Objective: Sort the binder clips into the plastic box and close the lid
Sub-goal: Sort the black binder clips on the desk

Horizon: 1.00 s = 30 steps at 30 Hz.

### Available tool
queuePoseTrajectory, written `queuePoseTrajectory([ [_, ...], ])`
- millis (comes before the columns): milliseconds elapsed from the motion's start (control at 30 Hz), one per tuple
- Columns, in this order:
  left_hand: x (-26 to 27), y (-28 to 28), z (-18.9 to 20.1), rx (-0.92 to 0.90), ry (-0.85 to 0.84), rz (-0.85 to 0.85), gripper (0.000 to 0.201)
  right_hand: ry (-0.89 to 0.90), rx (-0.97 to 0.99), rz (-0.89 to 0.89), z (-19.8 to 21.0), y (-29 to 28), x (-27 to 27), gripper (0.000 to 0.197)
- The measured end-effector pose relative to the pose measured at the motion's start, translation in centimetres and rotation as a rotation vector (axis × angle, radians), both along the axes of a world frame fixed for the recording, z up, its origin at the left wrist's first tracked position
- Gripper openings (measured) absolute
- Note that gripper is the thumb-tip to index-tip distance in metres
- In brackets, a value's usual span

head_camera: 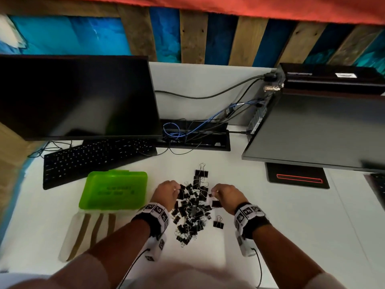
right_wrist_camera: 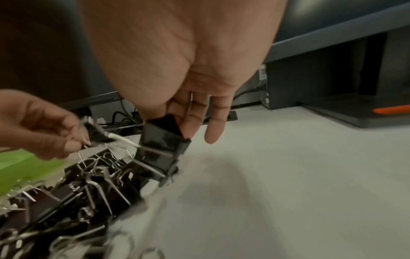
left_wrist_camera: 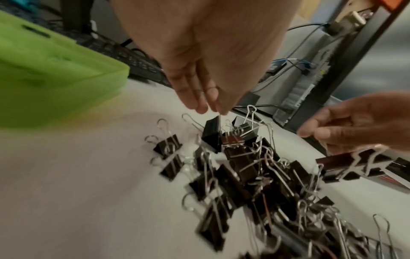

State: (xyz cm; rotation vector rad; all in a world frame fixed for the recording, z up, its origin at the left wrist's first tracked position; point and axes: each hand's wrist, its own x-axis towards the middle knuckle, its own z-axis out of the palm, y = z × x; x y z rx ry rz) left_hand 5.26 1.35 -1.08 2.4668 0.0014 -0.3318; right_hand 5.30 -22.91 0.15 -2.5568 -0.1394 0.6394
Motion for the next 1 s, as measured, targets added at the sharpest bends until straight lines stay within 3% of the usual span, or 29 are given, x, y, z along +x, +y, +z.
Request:
queuePoseTrajectory([
  [100, 0.9, -1.0, 0.3, -0.060, -0.035, -0.072, 0.015, 0.037, -0.103, 0.095, 0.3, 0.6, 1.3, 0.032],
  [233, 1.9, -2.4, 0.4, 0.097, -0.089, -0.213, 0.025, -0.023, -0.142, 0.327, 0.6, 2.4, 1.7, 0.051],
  [333, 2.7, -3.2, 0.7, 0.132, -0.011, -0.291, 0.044, -0.070, -0.187, 0.403, 0.5, 3.6, 2.0, 0.046],
  [533, 4.9, -4.9, 1.8, 0.412, 0.048, -0.566, 0.078, 0.032, -0.086, 0.237, 0.0, 3.4, 2.1, 0.012],
  [733, 5.3, -6.7, 1.5, 0.573, 0.050, -0.670, 0.056, 0.244, 0.036, 0.152, 2.4, 0.2, 3.4, 0.020],
  [900, 5.0, -6.9, 1.0, 0.540, -0.010, -0.757, 0.073, 0.150, -0.239, 0.009, 2.5, -2.6, 6.9, 0.033],
  [1000, 5.1, -6.7, 0.6, 0.492, -0.045, -0.784, 0.064, 0.105, -0.370, 0.062, 2.6, -1.5, 8.4, 0.041],
])
